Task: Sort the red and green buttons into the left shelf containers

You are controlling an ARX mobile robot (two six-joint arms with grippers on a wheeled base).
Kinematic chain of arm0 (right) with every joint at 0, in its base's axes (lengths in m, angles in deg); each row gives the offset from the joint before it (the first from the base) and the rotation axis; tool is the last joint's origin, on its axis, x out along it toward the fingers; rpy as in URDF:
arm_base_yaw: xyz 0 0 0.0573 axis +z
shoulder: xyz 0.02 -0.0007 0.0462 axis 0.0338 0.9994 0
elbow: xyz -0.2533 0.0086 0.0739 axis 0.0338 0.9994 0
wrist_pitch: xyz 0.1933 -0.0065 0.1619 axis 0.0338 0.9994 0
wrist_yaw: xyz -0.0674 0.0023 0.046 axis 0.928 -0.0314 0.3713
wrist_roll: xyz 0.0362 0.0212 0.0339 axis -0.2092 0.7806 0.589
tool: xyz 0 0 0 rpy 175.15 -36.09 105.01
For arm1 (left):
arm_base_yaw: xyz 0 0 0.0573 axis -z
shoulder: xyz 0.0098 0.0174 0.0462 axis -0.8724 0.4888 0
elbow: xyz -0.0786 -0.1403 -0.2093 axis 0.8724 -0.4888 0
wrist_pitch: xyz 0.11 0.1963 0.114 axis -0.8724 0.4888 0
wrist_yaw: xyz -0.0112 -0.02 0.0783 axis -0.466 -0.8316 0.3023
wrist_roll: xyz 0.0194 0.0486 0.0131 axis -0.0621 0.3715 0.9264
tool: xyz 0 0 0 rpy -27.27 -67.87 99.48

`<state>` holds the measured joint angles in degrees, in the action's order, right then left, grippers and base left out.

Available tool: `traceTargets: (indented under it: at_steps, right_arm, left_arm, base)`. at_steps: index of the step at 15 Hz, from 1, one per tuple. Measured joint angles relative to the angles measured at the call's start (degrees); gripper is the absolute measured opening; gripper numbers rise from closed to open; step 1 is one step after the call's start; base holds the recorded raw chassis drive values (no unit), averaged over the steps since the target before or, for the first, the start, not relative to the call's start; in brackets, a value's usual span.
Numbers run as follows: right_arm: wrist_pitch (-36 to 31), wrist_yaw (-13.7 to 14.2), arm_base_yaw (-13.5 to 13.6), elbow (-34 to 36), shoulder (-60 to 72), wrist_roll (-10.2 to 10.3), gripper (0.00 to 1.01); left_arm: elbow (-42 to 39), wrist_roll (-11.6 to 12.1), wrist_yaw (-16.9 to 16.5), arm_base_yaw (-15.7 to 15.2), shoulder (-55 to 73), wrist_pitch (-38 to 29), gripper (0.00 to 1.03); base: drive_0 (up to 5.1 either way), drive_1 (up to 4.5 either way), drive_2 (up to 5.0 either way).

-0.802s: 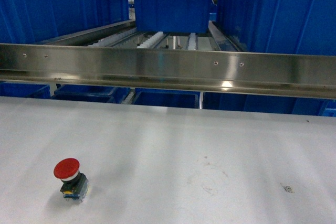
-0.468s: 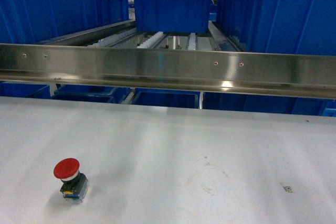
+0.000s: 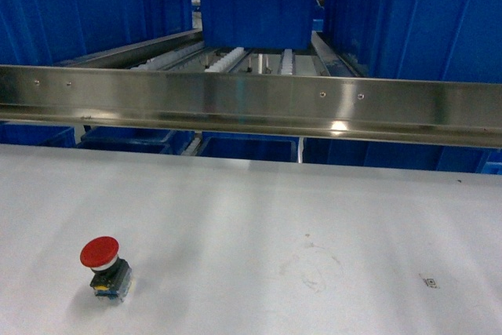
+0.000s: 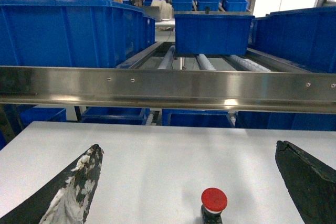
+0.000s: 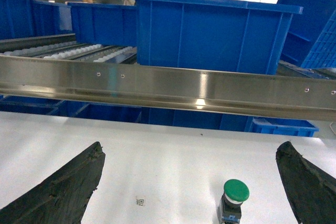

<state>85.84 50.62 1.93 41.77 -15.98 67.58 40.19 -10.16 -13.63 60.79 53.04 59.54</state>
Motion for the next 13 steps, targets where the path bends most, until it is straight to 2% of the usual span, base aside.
traceTargets:
  at_steps: [4,5,8,9,10,12,13]
  right_arm:
    - [0.00,0.00,0.00,0.00,0.00,0.00,0.98]
    - [0.00,0.00,0.00,0.00,0.00,0.00,0.92]
    - [0.00,0.00,0.00,0.00,0.00,0.00,0.52]
    - [0.00,0.00,0.00,0.00,0.00,-0.04,0.39]
    - [0.00,0.00,0.00,0.00,0.00,-0.13,0.46]
    - [-0.26,0.15,0.00,0.00,0.00,-0.17,0.72]
    - [-1.11,1.14,0.13,0.02,0.00,-0.59,0.83]
  left_arm:
    - [0.00,0.00,-0.02,0.00,0.00,0.00,0.98]
    - [0.00,0.00,-0.02,0.00,0.00,0.00,0.89]
    - [0.00,0.00,-0.02,0.00,0.00,0.00,0.51]
    - [0.00,-0.02,0.00,0.00,0.00,0.00,0.47]
    - [0.00,-0.02,0.00,0.00,0.00,0.00,0.58]
    - [0.00,-0.02,-0.02,0.00,0.00,0.00,0.83]
    - [0.00,-0.04,-0.90,-0.50,0.11,-0.39,0.94]
  base:
    - [0.0,0.00,0.0]
    - [0.0,0.00,0.0]
    - [0.0,0.00,0.0]
    - [0.0,0.00,0.0]
    - [0.0,0.00,0.0]
    - [0.0,0.00,0.0]
    - [0.0,0.00,0.0]
